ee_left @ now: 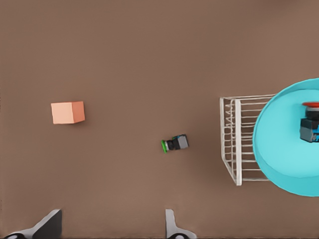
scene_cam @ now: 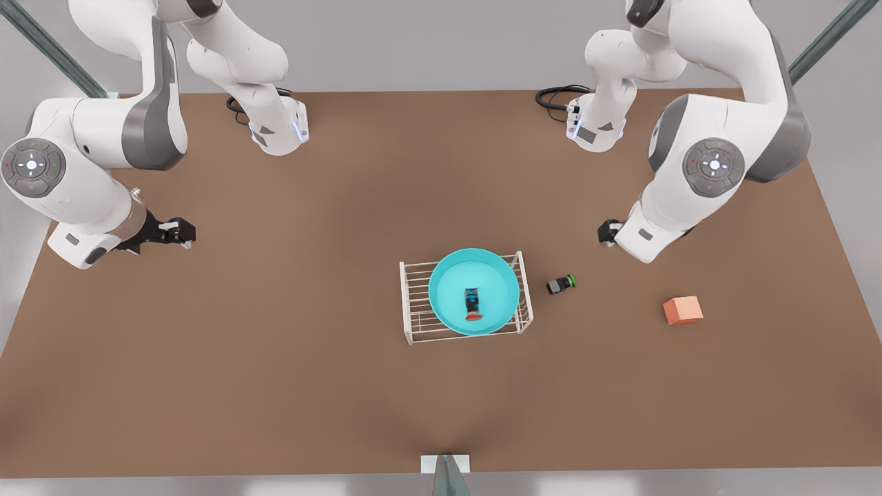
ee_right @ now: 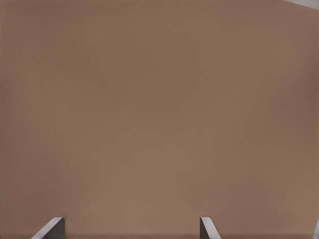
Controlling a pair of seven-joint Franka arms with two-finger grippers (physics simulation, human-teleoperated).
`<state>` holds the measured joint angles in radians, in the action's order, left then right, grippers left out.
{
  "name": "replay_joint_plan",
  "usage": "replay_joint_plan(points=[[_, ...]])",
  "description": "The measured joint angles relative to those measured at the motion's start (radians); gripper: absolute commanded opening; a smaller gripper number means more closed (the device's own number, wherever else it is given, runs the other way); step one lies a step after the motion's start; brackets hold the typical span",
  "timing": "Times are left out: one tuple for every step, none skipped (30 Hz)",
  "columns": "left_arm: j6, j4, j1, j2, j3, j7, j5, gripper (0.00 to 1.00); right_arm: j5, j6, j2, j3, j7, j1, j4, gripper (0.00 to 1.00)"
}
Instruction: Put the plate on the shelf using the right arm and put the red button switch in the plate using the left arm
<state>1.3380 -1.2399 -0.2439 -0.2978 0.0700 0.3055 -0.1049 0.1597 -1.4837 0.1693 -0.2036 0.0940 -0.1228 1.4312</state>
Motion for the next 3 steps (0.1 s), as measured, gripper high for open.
replay_joint_plan(points=[[-0.024, 0.003, 0.000, 0.001, 0.001, -0.021, 0.000, 1.00, 0.001, 0.000, -0.001, 0.002, 0.000, 0.001, -0.011, 1.00], [-0.046, 0.005, -0.002, 0.004, 0.005, -0.040, 0.001, 1.00, 0.002, 0.001, -0.001, 0.004, 0.000, -0.003, -0.016, 1.00], [-0.069, 0.011, -0.006, 0.005, 0.007, -0.059, 0.000, 1.00, -0.001, 0.003, -0.002, 0.006, 0.001, -0.008, -0.023, 1.00]])
